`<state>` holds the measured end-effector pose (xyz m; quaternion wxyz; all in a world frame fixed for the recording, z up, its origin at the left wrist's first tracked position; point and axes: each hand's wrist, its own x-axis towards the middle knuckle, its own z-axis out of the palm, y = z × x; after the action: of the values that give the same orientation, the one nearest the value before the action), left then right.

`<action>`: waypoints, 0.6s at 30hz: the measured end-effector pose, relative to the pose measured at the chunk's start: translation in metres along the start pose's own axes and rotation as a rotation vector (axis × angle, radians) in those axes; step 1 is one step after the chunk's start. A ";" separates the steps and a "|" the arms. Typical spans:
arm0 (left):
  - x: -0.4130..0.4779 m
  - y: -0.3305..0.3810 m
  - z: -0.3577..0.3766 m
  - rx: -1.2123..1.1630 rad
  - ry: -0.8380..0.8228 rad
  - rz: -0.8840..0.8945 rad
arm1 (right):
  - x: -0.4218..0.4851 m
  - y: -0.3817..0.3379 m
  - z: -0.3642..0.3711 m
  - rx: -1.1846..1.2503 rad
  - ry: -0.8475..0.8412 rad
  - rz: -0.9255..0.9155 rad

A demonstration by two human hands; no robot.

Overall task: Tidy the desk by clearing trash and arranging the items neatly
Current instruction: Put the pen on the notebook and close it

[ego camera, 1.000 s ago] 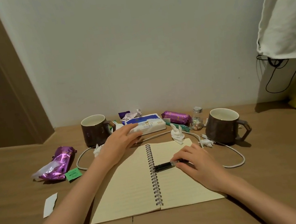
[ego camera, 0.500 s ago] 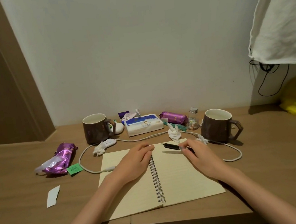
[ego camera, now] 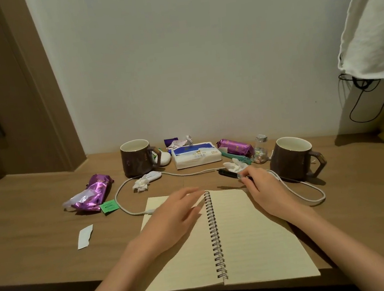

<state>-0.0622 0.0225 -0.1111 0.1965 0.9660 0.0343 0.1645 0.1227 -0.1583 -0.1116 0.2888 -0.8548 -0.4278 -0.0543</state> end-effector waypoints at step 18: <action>-0.045 -0.082 -0.040 0.090 0.179 -0.222 | 0.028 -0.092 0.061 -0.183 -0.140 0.069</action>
<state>-0.1182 0.1067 -0.1220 0.1658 0.9456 0.1655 0.2257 0.0607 -0.0628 -0.1112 0.1809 -0.8935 -0.4103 -0.0233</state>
